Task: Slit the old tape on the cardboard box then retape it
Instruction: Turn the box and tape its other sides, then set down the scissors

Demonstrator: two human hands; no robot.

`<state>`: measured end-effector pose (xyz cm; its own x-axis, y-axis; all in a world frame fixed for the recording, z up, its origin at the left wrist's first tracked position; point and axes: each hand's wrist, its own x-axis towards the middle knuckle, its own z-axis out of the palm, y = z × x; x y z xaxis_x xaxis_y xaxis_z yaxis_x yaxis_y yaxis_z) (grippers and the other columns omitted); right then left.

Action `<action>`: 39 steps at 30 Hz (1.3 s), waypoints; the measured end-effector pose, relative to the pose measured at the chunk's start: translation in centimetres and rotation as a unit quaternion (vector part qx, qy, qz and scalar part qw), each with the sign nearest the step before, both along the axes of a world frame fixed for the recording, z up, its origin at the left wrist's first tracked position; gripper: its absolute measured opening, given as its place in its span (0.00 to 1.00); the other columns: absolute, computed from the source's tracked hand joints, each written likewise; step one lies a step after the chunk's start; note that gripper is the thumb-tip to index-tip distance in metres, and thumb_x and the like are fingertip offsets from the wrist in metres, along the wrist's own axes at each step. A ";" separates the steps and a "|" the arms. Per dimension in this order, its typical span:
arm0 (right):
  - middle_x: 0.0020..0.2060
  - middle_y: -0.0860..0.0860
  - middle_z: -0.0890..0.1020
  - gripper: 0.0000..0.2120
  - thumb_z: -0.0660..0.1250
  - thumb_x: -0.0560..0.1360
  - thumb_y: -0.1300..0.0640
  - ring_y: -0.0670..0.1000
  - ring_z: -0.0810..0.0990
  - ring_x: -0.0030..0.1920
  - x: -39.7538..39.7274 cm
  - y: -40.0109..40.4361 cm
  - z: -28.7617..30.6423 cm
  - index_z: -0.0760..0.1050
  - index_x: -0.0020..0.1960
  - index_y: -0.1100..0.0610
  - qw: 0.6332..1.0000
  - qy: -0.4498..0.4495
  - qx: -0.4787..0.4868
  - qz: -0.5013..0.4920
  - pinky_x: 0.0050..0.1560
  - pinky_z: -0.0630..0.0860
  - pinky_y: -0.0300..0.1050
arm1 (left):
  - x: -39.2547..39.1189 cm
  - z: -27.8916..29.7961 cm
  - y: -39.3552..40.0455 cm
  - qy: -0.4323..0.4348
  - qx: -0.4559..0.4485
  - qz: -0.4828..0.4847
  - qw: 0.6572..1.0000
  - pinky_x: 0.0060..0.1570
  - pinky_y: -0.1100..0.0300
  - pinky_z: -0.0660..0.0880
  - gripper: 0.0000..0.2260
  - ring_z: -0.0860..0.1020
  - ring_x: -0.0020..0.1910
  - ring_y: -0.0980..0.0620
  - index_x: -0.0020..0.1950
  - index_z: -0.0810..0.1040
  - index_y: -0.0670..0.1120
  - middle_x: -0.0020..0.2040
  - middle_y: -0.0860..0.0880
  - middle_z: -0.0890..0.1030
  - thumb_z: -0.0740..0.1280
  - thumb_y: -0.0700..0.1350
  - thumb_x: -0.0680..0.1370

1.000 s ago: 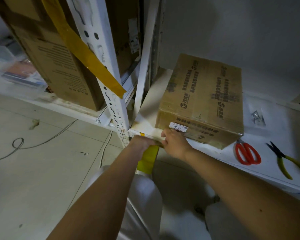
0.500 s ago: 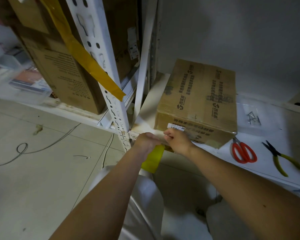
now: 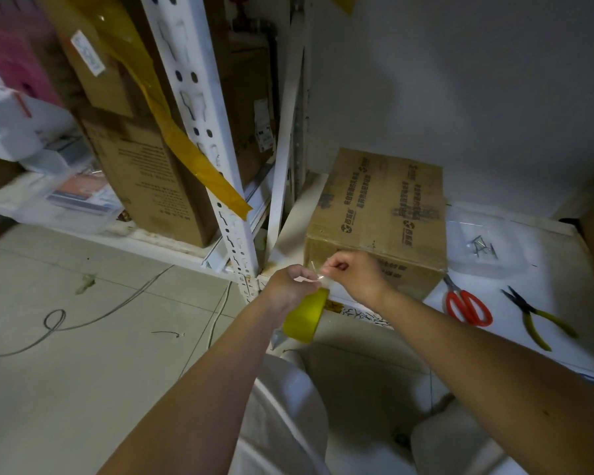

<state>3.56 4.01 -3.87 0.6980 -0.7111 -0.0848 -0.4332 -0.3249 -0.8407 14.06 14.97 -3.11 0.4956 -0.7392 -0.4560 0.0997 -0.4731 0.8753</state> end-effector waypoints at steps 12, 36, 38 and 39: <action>0.43 0.48 0.84 0.04 0.70 0.74 0.53 0.46 0.80 0.45 -0.4 -1.9 6.2 0.83 0.45 0.52 0.990 -0.005 -0.126 -0.056 0.50 0.76 0.43 | 0.0 4.0 0.3 0.096 -0.023 -0.070 0.993 0.61 0.46 0.75 0.20 0.79 0.58 0.41 0.65 0.74 0.41 0.59 0.40 0.80 0.71 0.39 0.74; 0.48 0.50 0.84 0.05 0.71 0.74 0.56 0.44 0.76 0.45 5.1 -4.8 4.7 0.84 0.47 0.56 0.987 0.081 -0.098 -0.095 0.50 0.70 0.36 | 1.7 5.8 -5.1 -0.002 0.102 0.048 0.994 0.63 0.53 0.72 0.25 0.72 0.66 0.42 0.68 0.67 0.36 0.66 0.41 0.74 0.71 0.43 0.75; 0.47 0.49 0.84 0.04 0.71 0.74 0.56 0.44 0.76 0.45 5.3 -4.8 4.5 0.84 0.47 0.55 0.986 0.089 -0.106 -0.094 0.48 0.70 0.37 | 2.1 5.3 -5.3 0.013 0.097 0.052 0.994 0.64 0.53 0.70 0.25 0.71 0.67 0.41 0.68 0.66 0.36 0.67 0.42 0.73 0.70 0.43 0.76; 0.47 0.48 0.84 0.04 0.70 0.74 0.55 0.44 0.77 0.44 5.3 -4.8 4.3 0.84 0.46 0.53 0.984 0.097 -0.113 -0.094 0.46 0.71 0.37 | 2.1 5.2 -5.3 0.025 0.098 0.053 0.993 0.63 0.54 0.70 0.24 0.71 0.67 0.41 0.69 0.66 0.35 0.67 0.41 0.72 0.68 0.44 0.77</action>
<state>8.91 -0.79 0.45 0.5387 -0.8420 -0.0280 -0.6487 -0.3934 -0.6514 16.19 9.67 2.12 0.5395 -0.5785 -0.6117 0.1986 -0.6186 0.7602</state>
